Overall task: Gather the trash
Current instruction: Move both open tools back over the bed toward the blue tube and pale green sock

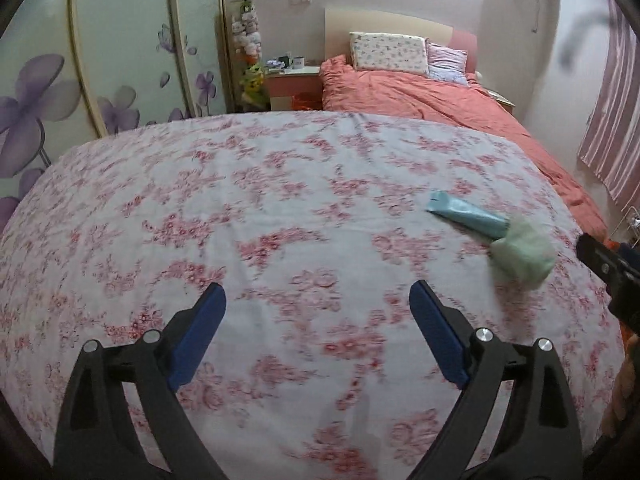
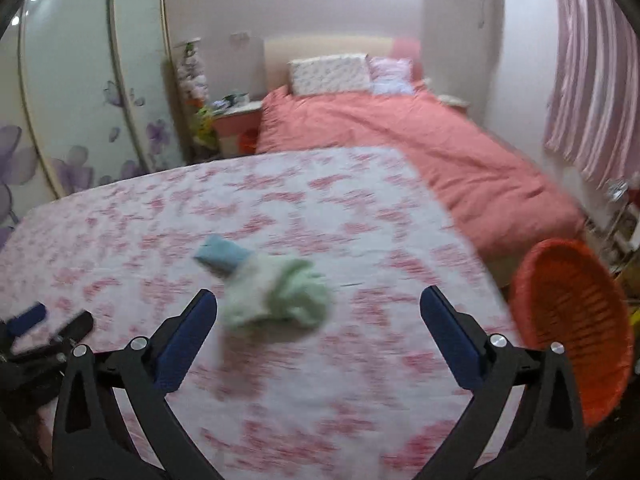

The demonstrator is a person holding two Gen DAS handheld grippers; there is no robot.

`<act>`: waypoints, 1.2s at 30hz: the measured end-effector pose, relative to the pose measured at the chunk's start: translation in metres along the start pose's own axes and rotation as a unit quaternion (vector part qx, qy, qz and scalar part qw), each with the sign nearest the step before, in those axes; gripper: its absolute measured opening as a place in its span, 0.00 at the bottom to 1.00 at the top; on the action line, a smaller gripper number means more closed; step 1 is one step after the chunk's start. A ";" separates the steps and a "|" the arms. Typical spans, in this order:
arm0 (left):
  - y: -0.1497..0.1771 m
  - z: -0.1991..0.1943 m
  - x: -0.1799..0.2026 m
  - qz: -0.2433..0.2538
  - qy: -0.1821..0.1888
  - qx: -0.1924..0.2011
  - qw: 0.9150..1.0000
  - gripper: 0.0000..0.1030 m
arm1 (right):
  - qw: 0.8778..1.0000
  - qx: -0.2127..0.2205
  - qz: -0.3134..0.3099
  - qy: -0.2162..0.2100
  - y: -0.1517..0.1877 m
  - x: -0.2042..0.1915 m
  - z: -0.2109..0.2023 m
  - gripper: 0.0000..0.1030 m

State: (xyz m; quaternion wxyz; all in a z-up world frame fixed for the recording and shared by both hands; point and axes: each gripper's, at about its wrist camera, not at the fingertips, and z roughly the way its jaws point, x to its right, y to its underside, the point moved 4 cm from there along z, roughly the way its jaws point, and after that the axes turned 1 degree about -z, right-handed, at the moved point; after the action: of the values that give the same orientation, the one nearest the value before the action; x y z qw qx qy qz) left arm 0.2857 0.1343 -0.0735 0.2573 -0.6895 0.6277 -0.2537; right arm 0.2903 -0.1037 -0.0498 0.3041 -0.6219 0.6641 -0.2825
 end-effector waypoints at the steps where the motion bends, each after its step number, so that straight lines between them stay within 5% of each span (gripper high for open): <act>1: 0.000 0.001 -0.005 -0.005 0.001 -0.004 1.000 0.90 | 1.000 -0.012 0.001 -0.012 -0.001 -0.006 0.006 0.97; 9: 0.001 0.007 -0.017 -0.012 -0.043 -0.014 0.999 0.96 | 0.999 -0.038 0.005 -0.008 -0.004 -0.036 0.044 0.84; 12: 0.002 0.009 -0.017 -0.012 -0.036 -0.017 0.999 0.96 | 0.998 -0.056 -0.008 0.020 0.003 -0.030 0.053 0.71; 16: 0.002 0.011 -0.007 -0.013 -0.003 -0.016 1.000 0.96 | 0.997 -0.055 0.026 0.038 0.014 0.001 0.043 0.66; 23: -0.009 0.019 0.052 0.015 0.051 -0.013 0.998 0.96 | 0.995 -0.047 0.056 0.074 0.024 0.049 0.030 0.65; 30: -0.034 0.052 0.126 0.002 0.106 -0.056 0.993 0.96 | 0.995 -0.042 0.075 0.057 0.035 0.075 0.018 0.65; 36: -0.047 0.090 0.162 0.023 0.053 -0.074 0.996 0.96 | 0.995 -0.043 0.076 0.039 0.042 0.085 0.013 0.66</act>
State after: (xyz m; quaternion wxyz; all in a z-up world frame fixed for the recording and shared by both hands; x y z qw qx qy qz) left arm 0.3947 -0.0200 -0.1038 0.1781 -0.6777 0.6730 -0.2370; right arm 0.2690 -0.1859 -0.0941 0.2715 -0.5708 0.7321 -0.2540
